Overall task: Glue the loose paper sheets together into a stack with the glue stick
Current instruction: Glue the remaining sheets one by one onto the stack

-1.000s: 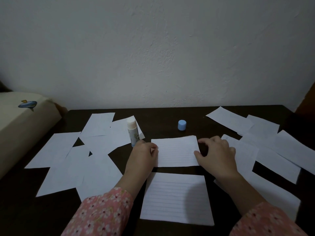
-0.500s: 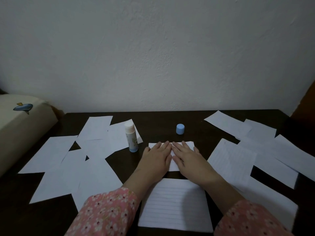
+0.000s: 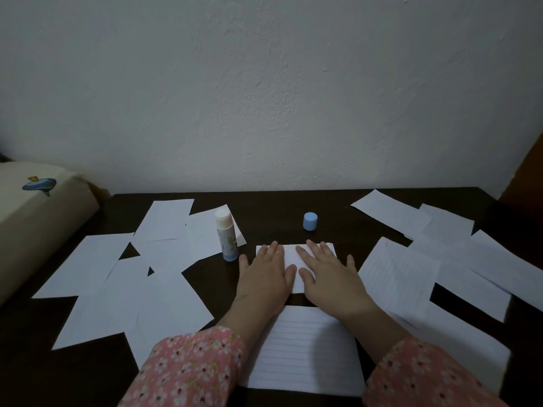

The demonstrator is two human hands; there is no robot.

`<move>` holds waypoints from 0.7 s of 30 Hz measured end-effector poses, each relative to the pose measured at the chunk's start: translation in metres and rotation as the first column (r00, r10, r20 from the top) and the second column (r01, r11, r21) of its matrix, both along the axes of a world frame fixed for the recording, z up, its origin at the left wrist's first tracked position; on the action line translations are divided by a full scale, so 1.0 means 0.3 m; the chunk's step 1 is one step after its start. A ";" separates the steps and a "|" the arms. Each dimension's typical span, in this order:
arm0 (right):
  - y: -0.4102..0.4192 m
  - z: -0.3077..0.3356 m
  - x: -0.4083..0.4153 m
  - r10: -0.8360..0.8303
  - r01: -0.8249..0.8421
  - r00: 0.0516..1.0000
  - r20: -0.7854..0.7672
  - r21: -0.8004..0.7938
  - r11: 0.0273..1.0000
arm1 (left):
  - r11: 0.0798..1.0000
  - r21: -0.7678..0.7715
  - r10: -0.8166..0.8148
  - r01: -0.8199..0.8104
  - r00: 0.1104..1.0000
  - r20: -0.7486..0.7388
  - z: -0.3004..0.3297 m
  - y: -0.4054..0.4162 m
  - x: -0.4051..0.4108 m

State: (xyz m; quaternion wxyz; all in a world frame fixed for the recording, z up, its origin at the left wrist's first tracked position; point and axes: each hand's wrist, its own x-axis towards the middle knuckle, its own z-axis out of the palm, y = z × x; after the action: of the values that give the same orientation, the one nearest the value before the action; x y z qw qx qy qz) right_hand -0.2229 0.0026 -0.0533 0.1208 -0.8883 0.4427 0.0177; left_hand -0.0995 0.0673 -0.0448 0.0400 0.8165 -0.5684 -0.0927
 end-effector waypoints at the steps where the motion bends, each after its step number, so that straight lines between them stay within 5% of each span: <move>1: 0.000 -0.001 0.001 -0.003 0.003 1.000 0.003 -0.004 1.000 | 1.000 0.002 0.017 -0.017 1.000 0.002 0.002 0.001 -0.003; 21: -0.027 0.008 -0.017 -0.085 0.085 0.994 0.062 0.003 0.996 | 0.993 -0.022 0.114 -0.115 0.992 -0.046 0.011 0.008 0.013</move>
State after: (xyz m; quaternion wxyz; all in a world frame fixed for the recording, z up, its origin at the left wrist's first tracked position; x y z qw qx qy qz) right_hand -0.2281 -0.0054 -0.0509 0.1351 -0.8687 0.4763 -0.0151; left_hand -0.0957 0.0697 -0.0417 0.0678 0.8451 -0.5205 -0.1014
